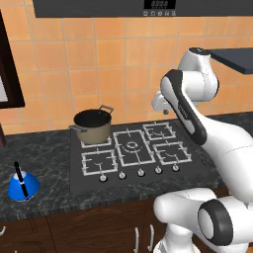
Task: Pick the kettle from the counter and place it on a stove burner. Then turn the burner on.
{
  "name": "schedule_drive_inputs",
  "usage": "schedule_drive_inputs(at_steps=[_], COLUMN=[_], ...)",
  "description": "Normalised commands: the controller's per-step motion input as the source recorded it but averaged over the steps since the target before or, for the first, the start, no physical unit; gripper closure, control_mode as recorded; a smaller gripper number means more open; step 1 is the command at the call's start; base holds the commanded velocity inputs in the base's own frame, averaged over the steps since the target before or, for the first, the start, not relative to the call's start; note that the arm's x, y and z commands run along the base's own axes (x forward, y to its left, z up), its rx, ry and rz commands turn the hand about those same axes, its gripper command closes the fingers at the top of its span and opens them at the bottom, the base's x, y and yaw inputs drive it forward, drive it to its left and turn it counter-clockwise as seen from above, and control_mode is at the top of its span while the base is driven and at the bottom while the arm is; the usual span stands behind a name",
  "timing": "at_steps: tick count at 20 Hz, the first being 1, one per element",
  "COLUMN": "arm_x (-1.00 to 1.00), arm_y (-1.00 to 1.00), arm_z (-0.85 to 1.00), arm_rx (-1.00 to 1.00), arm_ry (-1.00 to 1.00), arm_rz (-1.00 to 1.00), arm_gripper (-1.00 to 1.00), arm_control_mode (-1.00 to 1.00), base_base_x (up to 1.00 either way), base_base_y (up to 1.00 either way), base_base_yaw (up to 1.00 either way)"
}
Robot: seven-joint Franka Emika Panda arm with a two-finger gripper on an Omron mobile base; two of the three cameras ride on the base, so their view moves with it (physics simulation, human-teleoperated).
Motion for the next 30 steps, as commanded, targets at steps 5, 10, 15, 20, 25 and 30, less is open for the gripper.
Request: schedule_drive_inputs(at_steps=[5, 10, 15, 20, 25, 30], arm_x=[-0.44, -0.85, -0.21, 0.13, 0.30, 0.45], arm_y=[0.38, 0.86, 0.96, 1.00, 1.00, 1.00], arm_z=[0.00, -0.01, -0.02, 0.03, 0.02, -0.09], arm_rx=[-0.03, -0.02, -0.07, -0.05, 0.00, 0.00], arm_ry=[-0.08, -0.16, -0.01, 0.07, 0.00, 0.04], arm_rz=[0.06, 0.17, 0.25, 0.05, -0.15, -0.22], arm_gripper=[-1.00, -1.00, -1.00, -1.00, -1.00, -1.00], arm_control_mode=[-1.00, -1.00, -1.00, -1.00, -1.00, -1.00], base_base_x=[0.00, 0.00, 0.00, 0.00, 0.00, 0.00], base_base_y=[0.00, 0.00, 0.00, 0.00, 0.00, 0.00], base_base_yaw=[0.00, 0.00, 0.00, 0.00, 0.00, 0.00])
